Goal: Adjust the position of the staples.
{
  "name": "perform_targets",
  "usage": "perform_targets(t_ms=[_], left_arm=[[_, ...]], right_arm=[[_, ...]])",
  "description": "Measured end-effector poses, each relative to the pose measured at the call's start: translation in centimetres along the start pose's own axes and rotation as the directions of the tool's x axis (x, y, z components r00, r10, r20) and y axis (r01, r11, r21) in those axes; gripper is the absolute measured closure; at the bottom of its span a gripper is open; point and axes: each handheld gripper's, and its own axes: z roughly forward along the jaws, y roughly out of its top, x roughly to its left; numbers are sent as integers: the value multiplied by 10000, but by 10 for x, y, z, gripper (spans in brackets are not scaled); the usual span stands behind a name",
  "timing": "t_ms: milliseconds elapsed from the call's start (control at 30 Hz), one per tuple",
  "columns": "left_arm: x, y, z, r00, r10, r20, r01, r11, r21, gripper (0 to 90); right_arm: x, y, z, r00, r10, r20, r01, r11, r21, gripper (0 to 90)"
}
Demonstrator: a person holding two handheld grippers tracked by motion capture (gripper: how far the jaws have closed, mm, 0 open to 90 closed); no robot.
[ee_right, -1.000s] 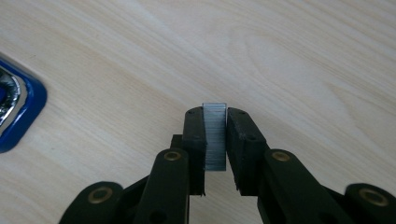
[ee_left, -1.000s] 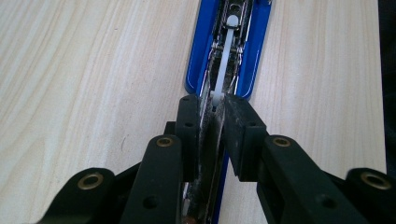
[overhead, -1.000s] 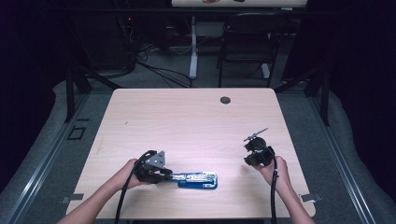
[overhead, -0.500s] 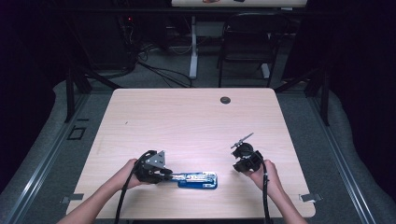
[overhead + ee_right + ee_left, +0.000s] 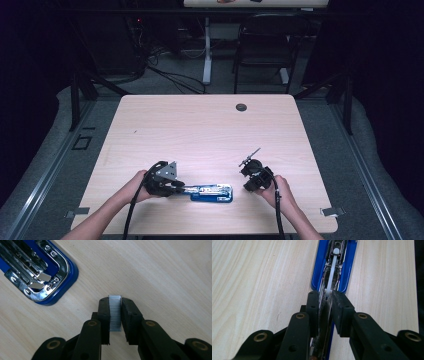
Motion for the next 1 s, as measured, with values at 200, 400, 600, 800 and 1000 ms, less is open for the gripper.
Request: perform_targets(t_ms=[200, 400, 600, 800, 1000], left_arm=[[0, 0, 0, 10000, 1, 2, -1, 10000, -3, 763], [0, 0, 0, 10000, -15, 11, 15, 10000, 3, 763], [1, 0, 0, 10000, -3, 56, 3, 10000, 33, 763], [1, 0, 0, 10000, -11, 45, 11, 10000, -9, 762], [1, 0, 0, 10000, -6, 48, 6, 10000, -4, 762]], right_arm=[[2, 0, 3, 9999, 8, -126, -8, 10000, 8, 780], [-1, 6, 0, 9995, -66, -301, 79, 9991, 418, 751], [-2, 11, -1, 9996, -218, -170, 229, 9974, 689, 754], [-1, 12, 3, 9993, -276, -260, 298, 9954, 908, 759], [-1, 12, 3, 9989, -431, -161, 444, 9943, 971, 781]])
